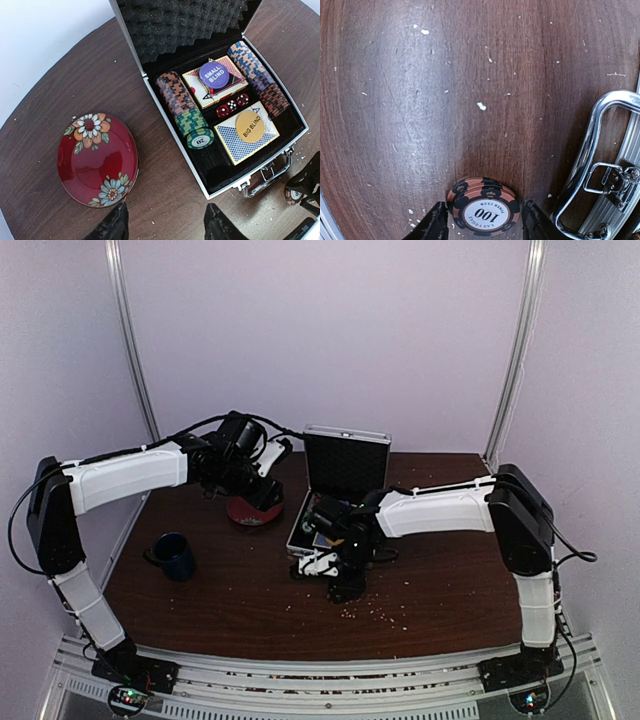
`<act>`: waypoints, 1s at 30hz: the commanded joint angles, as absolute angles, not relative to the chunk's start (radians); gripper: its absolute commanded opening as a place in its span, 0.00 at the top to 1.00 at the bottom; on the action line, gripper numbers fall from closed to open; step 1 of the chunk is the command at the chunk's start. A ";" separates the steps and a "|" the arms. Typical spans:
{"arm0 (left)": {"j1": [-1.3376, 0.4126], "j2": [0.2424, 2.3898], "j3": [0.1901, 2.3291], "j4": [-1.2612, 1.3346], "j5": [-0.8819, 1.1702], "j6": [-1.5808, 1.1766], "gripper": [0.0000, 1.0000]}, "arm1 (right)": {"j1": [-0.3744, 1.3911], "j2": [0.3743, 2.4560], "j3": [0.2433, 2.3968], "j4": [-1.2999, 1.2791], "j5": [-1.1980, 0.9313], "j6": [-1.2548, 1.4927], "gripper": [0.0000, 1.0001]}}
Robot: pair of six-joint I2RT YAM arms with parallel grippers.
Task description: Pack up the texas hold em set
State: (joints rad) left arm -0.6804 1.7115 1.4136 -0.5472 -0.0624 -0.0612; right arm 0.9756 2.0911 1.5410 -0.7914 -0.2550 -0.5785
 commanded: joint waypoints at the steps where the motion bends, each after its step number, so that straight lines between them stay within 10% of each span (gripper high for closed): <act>1: -0.672 1.709 1.422 -0.536 -0.048 -0.062 0.47 | 0.972 2.105 1.559 -0.800 -0.261 -0.580 0.46; 16: -0.673 1.708 1.422 -0.537 -0.044 -0.061 0.47 | 0.972 2.157 1.590 -0.825 -0.225 -0.568 0.43; 30: -0.673 1.707 1.422 -0.537 -0.043 -0.063 0.47 | 0.983 2.179 1.619 -0.898 -0.195 -0.569 0.77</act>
State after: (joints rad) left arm -0.6804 1.7115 1.4136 -0.5476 -0.0574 -0.0612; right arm 0.9775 2.1395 1.6016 -0.8391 -0.2276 -0.5758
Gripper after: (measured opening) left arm 0.532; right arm 0.386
